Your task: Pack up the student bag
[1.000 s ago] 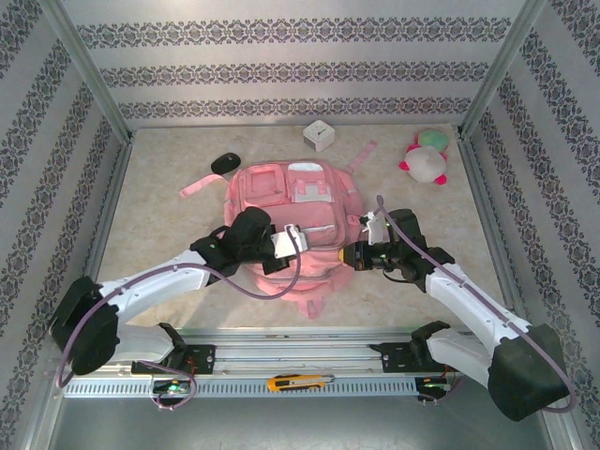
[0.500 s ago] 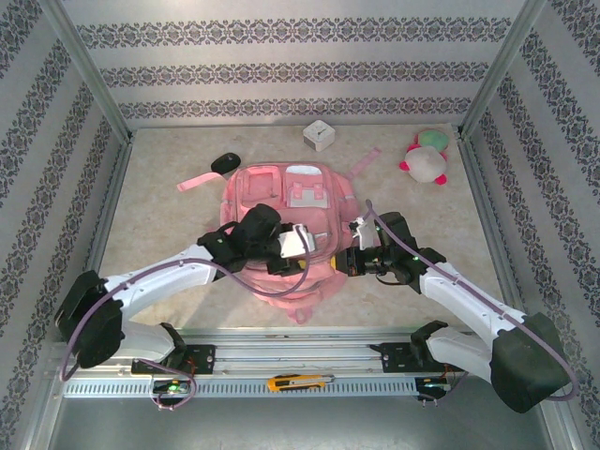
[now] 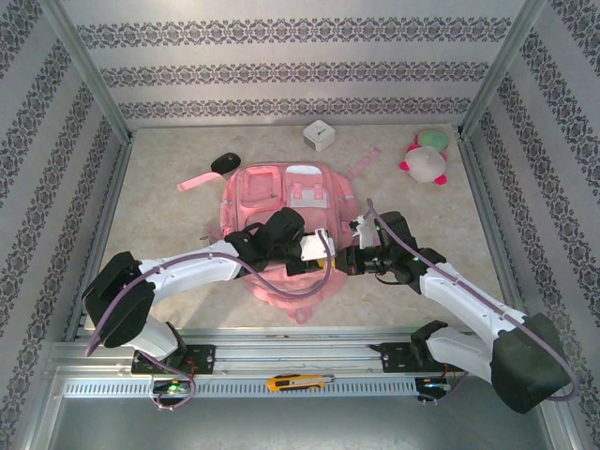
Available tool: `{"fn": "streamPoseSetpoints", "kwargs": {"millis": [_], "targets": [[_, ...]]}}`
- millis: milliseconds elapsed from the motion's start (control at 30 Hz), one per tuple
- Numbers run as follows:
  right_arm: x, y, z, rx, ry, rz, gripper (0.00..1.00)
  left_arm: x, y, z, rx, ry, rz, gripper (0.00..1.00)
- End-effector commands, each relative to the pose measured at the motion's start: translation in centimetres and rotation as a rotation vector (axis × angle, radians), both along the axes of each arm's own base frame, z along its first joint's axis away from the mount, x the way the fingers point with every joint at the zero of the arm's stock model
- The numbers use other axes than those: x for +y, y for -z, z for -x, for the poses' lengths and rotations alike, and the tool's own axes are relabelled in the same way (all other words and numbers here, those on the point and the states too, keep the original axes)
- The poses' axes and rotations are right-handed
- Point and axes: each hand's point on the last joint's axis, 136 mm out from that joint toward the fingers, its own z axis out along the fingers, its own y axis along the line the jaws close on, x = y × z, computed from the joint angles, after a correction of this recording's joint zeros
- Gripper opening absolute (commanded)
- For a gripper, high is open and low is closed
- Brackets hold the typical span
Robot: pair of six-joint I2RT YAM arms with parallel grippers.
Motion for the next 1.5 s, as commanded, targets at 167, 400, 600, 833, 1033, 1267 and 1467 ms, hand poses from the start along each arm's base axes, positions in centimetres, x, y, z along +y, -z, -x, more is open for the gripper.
{"fn": "streamPoseSetpoints", "kwargs": {"millis": [167, 400, 600, 833, 1033, 1267, 1467], "targets": [[-4.4, 1.4, -2.2, 0.034, 0.173, 0.035, 0.00, 1.7, -2.6, 1.4, -0.078, 0.034, 0.095, 0.00], [-7.9, 2.2, -6.3, 0.003, 0.328, 0.067, 0.00, 2.9, -4.6, 4.8, -0.034, 0.154, 0.124, 0.00], [-10.1, 3.0, -10.9, -0.027, 0.439, 0.110, 0.00, 3.4, -5.4, 6.6, -0.028, 0.222, 0.142, 0.00], [-10.6, 4.0, -14.7, -0.032, 0.477, 0.116, 0.00, 3.5, -5.7, 7.6, -0.016, 0.254, 0.168, 0.00], [-9.5, 2.1, -13.3, -0.073, 0.440, 0.083, 0.12, 3.5, -4.9, 4.3, -0.035, 0.082, 0.137, 0.00], [-9.1, -0.7, -8.8, -0.081, 0.419, 0.110, 0.38, 1.5, -4.7, 1.5, -0.001, -0.026, 0.194, 0.06], [-7.4, -2.1, -4.4, -0.145, 0.416, 0.115, 0.40, -0.2, -5.8, 1.5, 0.050, -0.010, 0.277, 0.46]]}}
